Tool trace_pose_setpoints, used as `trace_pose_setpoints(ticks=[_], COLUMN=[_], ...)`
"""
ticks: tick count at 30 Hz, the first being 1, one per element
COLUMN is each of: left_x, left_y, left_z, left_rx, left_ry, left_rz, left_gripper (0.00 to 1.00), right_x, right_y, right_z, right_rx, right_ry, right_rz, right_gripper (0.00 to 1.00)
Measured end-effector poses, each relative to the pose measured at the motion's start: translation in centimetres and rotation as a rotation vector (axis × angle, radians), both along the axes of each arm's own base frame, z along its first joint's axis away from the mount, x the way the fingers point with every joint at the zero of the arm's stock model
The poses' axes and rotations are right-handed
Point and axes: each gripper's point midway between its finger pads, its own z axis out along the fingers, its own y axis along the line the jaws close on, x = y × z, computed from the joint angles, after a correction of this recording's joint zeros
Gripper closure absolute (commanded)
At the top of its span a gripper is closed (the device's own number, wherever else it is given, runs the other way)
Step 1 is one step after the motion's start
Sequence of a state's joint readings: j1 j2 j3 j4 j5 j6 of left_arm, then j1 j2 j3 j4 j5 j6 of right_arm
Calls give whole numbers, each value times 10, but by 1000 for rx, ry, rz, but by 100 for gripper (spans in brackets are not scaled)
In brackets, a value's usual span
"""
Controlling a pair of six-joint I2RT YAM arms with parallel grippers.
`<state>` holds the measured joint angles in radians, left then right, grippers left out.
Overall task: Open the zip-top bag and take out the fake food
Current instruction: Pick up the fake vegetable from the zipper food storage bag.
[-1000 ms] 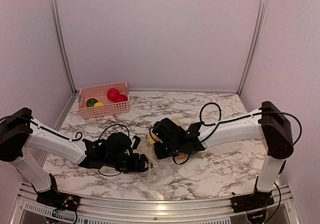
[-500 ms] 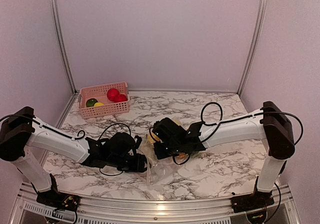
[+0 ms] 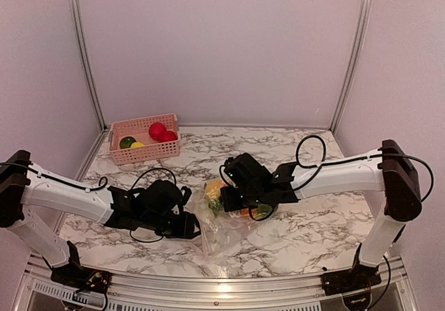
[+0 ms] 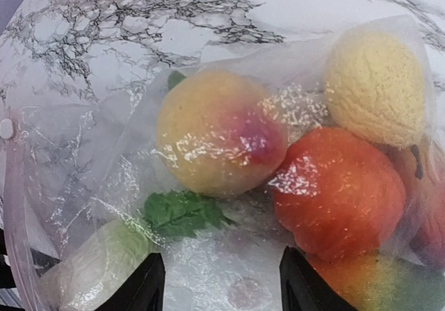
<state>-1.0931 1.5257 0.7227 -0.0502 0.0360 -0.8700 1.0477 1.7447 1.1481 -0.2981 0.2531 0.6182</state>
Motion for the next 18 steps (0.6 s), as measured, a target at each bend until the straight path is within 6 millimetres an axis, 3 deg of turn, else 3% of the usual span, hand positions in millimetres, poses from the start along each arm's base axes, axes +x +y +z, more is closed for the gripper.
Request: trace_pose_setpoints(ticks=[7, 12, 18], left_x=[-9, -21, -32], left_y=[14, 35, 57], left_z=[9, 5, 16], left_rx=[-7, 26, 33], left_ry=[5, 28, 33], left_rz=[-5, -9, -7], left_gripper=[65, 65, 65], right_x=[9, 11, 13], right_y=[-13, -14, -17], right_z=[-9, -10, -13], right_rx=[-9, 1, -1], right_ry=[13, 15, 18], right_rz=[-29, -29, -30], right_gripper=[45, 45, 45])
